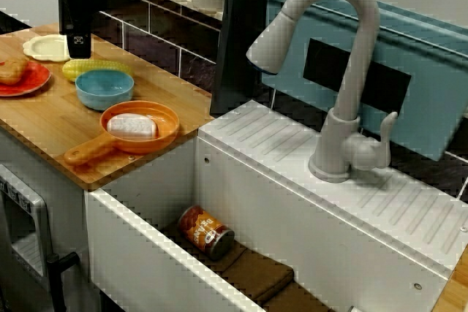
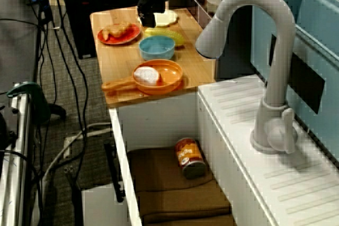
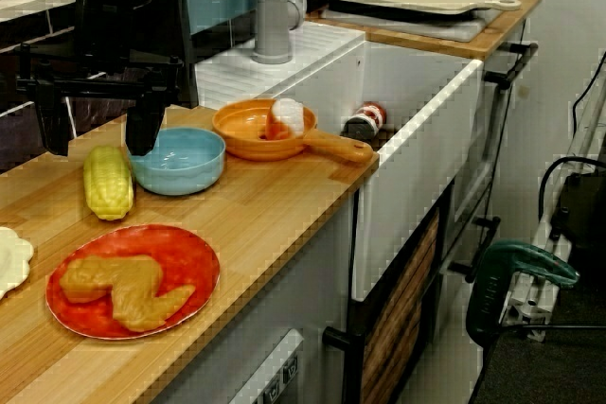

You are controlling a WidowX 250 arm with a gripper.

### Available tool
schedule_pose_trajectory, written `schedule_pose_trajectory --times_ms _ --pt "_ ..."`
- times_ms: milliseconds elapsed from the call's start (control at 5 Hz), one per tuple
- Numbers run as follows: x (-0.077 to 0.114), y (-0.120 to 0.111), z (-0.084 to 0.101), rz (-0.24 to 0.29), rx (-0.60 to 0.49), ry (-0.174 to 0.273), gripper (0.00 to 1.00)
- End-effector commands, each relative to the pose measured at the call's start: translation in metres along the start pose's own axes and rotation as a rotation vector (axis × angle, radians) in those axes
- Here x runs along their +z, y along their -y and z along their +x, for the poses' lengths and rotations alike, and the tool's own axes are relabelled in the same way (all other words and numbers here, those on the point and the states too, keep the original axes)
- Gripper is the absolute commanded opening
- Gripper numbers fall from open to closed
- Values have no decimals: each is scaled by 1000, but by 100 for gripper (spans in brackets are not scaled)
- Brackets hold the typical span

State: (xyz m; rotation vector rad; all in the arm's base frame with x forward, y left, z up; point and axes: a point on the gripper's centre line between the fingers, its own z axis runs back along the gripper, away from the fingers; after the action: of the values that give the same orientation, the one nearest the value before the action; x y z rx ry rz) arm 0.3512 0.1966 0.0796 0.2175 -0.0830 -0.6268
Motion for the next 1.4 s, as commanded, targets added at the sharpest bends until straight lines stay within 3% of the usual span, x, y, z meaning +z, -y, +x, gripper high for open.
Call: schedule_pose_trajectory --times_ms 0,200,800,1200 --pt "0 0 0 0 0 0 100" --pt "15 15 11 -1 -53 -11 100" --pt "53 30 15 -19 -94 59 100" --pt "34 50 9 -16 -116 98 100"
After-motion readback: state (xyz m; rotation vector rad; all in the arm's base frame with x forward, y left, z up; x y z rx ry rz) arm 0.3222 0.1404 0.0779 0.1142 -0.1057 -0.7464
